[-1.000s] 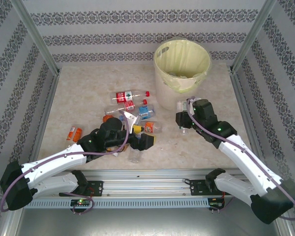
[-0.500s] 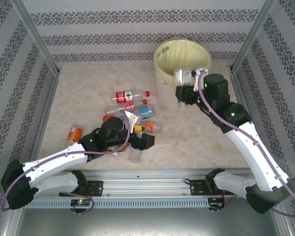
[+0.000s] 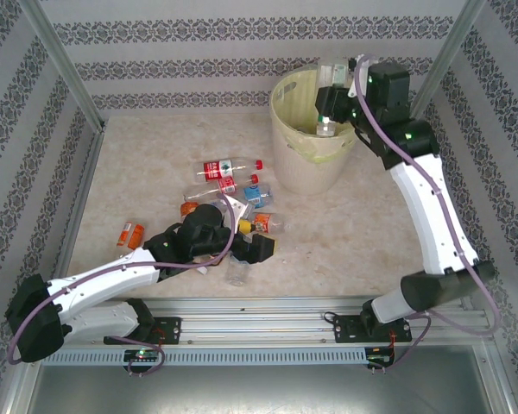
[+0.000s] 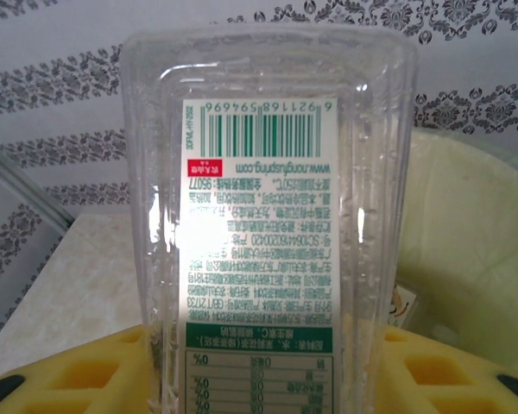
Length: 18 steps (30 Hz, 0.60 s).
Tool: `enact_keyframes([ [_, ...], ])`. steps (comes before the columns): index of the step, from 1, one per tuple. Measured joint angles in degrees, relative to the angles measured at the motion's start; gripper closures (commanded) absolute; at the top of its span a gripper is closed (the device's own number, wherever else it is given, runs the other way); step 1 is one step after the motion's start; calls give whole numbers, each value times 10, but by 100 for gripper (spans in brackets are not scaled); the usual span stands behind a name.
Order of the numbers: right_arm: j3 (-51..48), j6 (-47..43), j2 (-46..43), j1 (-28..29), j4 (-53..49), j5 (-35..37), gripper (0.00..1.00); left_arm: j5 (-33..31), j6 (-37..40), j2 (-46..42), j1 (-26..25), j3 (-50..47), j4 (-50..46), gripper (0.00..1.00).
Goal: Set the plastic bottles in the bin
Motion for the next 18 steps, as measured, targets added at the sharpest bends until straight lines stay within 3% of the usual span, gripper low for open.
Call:
enact_keyframes([
  [8, 103, 13, 116, -23, -48, 0, 52, -7, 2, -1, 0, 10, -21, 0],
  [18, 136, 12, 185, -41, -89, 0, 47, -20, 7, -10, 0, 13, -37, 0],
])
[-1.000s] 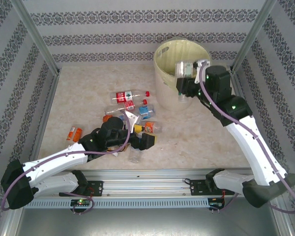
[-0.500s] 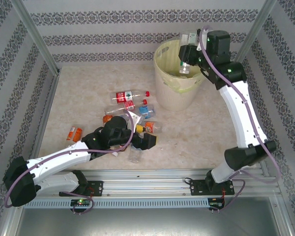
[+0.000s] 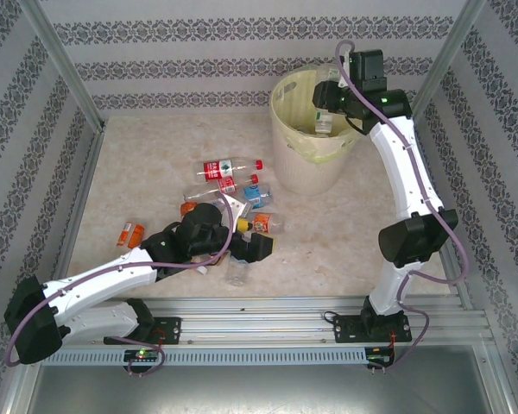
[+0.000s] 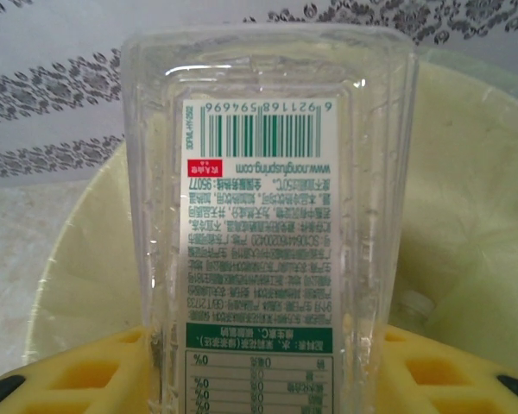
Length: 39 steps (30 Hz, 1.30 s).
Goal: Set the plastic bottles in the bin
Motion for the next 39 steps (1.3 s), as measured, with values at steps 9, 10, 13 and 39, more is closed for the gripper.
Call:
enact_keyframes([
  [9, -3, 0, 8, 0, -6, -9, 24, -17, 16, -24, 0, 1, -27, 0],
  [10, -5, 1, 7, 0, -6, -10, 22, -17, 17, -26, 0, 2, -30, 0],
  [13, -23, 2, -3, 0, -2, -15, 19, -22, 24, -32, 0, 4, -36, 0],
  [39, -436, -8, -383, 85, 75, -90, 9, -82, -46, 27, 4, 66, -258, 2],
])
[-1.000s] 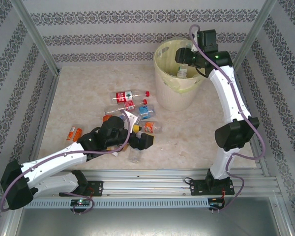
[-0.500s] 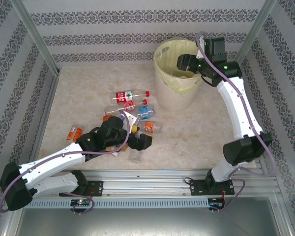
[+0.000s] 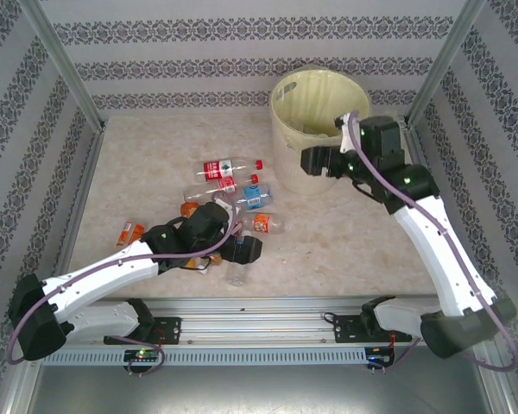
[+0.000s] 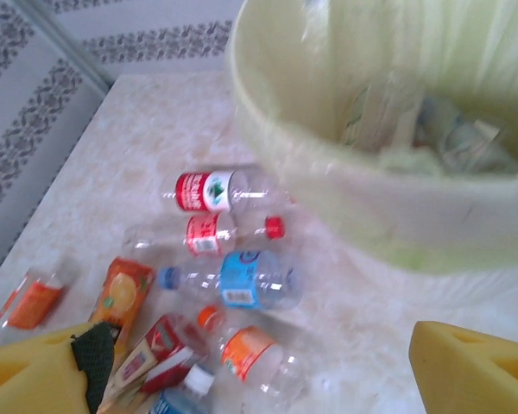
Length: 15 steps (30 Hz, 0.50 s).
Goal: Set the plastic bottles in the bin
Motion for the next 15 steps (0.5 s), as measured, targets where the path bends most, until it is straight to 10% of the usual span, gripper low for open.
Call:
enact_keyframes([
  [15, -211, 64, -170, 10, 2, -80, 6, 13, -47, 121, 0, 46, -141, 13],
])
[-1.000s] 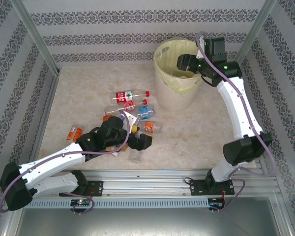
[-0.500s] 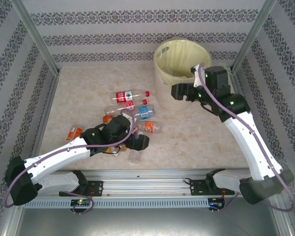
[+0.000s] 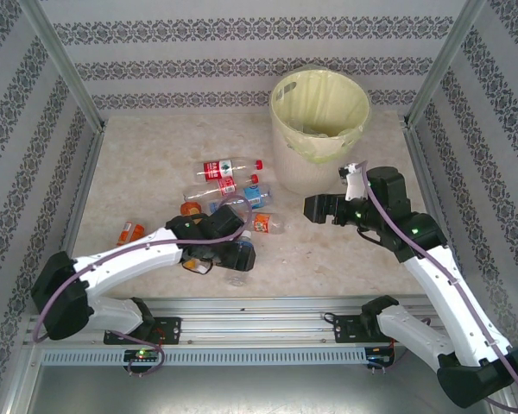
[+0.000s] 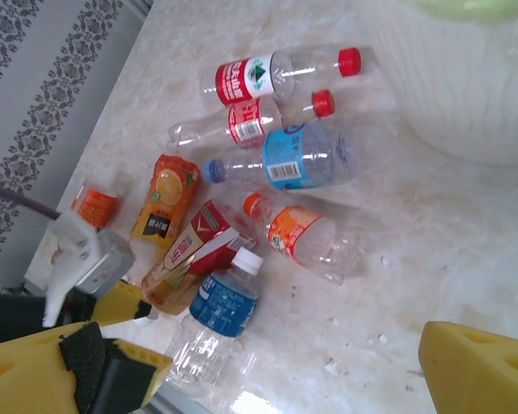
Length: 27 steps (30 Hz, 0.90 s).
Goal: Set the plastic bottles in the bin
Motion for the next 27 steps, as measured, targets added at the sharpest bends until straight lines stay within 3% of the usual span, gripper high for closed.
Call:
enact_keyframes([
  [14, -33, 17, -27, 0, 11, -9, 6, 26, -22, 87, -2, 0, 6, 14],
  [27, -45, 24, -33, 0, 11, -7, 6, 44, -28, 104, -2, -5, 40, 28],
])
